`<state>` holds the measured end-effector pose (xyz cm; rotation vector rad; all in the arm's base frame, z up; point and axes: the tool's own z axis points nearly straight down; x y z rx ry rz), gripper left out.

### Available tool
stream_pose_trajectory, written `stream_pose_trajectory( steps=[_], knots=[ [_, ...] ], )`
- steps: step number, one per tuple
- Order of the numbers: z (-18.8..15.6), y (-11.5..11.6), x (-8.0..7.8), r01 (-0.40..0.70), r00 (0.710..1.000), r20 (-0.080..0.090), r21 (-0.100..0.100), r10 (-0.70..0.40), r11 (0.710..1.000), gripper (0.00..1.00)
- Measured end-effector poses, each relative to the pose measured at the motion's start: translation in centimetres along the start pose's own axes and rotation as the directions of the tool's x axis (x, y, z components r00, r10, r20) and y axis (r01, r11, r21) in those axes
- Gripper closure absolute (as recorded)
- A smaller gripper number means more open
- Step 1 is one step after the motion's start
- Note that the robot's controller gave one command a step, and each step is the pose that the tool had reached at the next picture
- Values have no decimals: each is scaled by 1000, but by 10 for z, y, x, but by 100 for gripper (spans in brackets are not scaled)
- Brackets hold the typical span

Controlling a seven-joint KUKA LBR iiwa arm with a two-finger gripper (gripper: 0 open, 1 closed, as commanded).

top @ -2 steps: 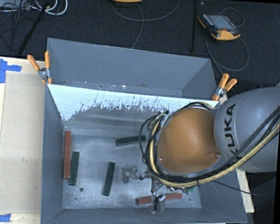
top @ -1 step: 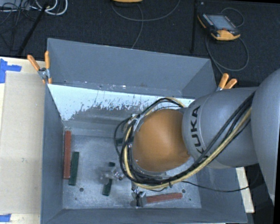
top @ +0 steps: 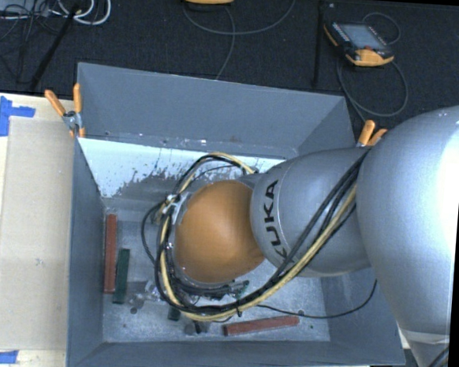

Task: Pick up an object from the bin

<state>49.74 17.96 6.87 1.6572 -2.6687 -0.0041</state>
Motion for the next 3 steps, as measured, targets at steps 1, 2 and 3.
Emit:
stream_pose_trajectory(
  steps=[1, 2, 3],
  knots=[
    [-6, -83, 76, -8, 1000, -2, 5, 8, 1000, 0],
    [-6, -79, 72, -4, 1000, 0, 1, 4, 1000, 100],
    [-147, -72, 71, 25, 1000, 4, 8, -25, 1000, 100]
  ],
)
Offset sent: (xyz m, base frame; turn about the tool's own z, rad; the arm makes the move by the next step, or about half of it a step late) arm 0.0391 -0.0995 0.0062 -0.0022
